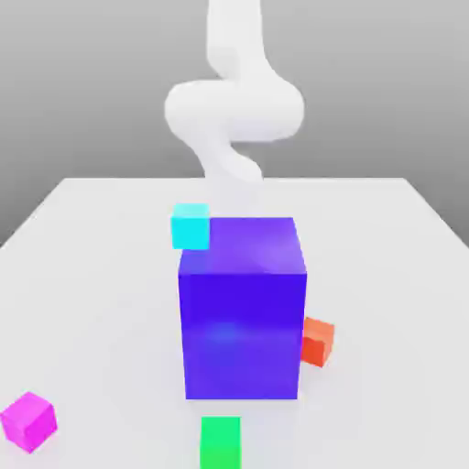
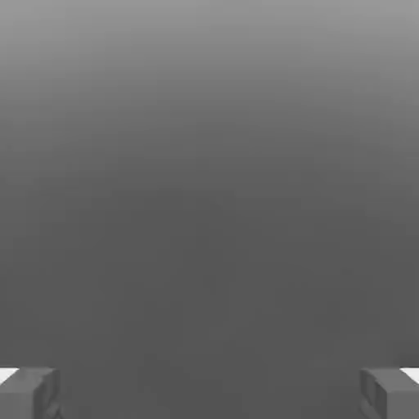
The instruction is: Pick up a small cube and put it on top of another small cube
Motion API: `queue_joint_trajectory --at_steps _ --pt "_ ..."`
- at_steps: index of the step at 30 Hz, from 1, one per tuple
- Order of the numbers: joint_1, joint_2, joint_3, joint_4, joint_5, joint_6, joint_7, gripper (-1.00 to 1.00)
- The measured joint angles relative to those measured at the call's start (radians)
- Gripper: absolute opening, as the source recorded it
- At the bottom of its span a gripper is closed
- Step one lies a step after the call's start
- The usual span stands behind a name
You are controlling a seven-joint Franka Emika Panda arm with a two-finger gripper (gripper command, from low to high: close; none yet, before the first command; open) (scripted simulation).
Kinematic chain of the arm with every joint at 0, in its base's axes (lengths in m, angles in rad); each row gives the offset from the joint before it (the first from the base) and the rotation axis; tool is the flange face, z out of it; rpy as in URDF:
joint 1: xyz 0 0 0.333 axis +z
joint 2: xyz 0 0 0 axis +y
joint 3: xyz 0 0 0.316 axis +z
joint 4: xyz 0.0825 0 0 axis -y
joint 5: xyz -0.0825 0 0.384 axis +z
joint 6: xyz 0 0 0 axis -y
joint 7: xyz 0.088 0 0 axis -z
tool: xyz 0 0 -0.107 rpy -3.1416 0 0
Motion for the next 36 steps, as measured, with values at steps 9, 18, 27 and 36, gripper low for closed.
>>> queue_joint_trajectory --at_steps 9,18,27,36 --pt "-0.048 0.330 -0.108 -0.010 0.022 0.107 -0.032 0.00" --pt "-0.118 0.658 -0.207 -0.019 0.093 0.210 -0.100 0.00" --pt "-0.233 0.990 -0.237 -0.026 0.183 0.311 -0.180 0.00" --pt "-0.314 1.206 -0.172 0.007 0.264 0.444 -0.243 -1.00"
